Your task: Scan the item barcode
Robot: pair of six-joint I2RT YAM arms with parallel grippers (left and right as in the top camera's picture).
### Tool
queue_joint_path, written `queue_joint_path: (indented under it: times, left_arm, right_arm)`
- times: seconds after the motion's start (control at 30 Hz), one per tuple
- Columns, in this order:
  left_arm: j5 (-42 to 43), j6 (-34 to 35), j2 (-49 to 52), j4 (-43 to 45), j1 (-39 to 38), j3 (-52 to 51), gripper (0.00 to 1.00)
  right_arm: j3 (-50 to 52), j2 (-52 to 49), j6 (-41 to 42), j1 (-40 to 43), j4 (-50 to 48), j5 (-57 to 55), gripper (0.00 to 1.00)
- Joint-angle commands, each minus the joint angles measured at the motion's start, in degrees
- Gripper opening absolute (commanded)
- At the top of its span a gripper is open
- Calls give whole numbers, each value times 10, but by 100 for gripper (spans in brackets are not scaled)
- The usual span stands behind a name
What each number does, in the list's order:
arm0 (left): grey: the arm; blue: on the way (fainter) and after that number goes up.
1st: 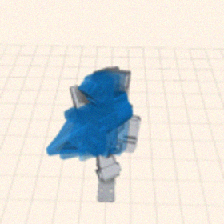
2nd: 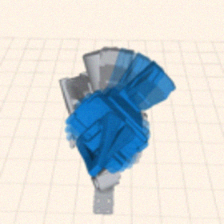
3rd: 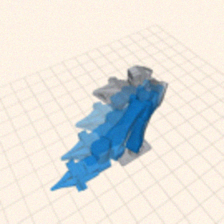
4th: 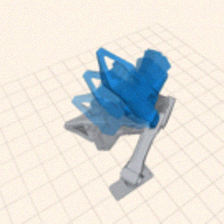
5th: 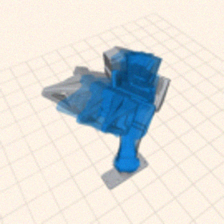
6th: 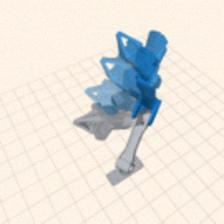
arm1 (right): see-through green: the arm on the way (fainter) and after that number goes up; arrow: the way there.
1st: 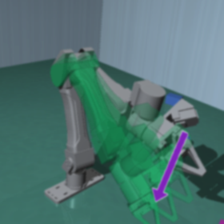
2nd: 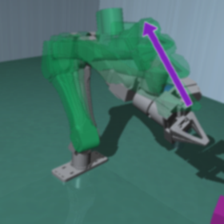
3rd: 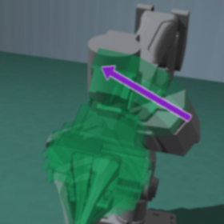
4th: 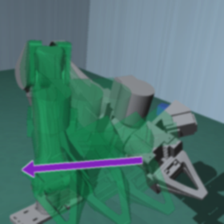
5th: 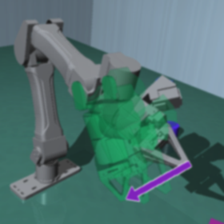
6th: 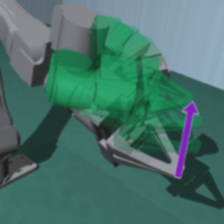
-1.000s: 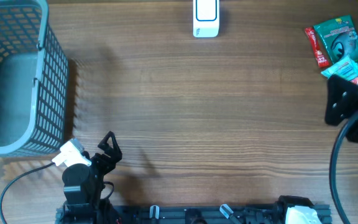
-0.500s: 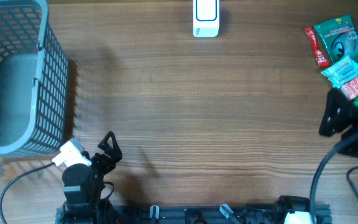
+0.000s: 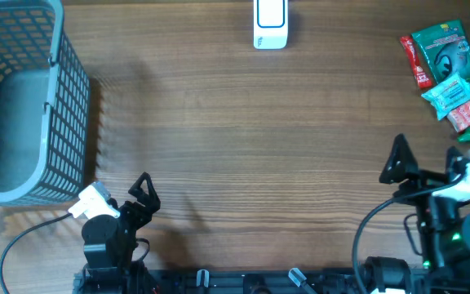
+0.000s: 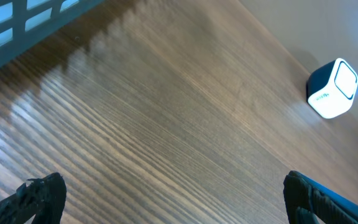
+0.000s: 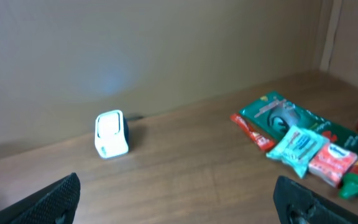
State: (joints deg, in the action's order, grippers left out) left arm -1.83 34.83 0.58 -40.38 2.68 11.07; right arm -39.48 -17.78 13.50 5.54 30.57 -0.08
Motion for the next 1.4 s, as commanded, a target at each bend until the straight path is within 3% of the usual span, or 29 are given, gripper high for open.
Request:
queue_joint_path:
  times: [0.0, 0.17, 0.63, 1.37]
  left_arm:
    - [-6, 3, 0, 0, -3, -6, 100]
    - [-6, 3, 0, 0, -3, -6, 100]
    - [-6, 3, 0, 0, -3, -6, 100]
    - [-6, 3, 0, -1, -3, -6, 100]
  right_arm:
    - [82, 73, 4, 1, -50, -8, 100]
    - [186, 174, 5, -7, -117, -8, 99]
    - [358, 176, 4, -41, -279, -40, 100]
    - [391, 176, 1, -41, -312, -40, 100]
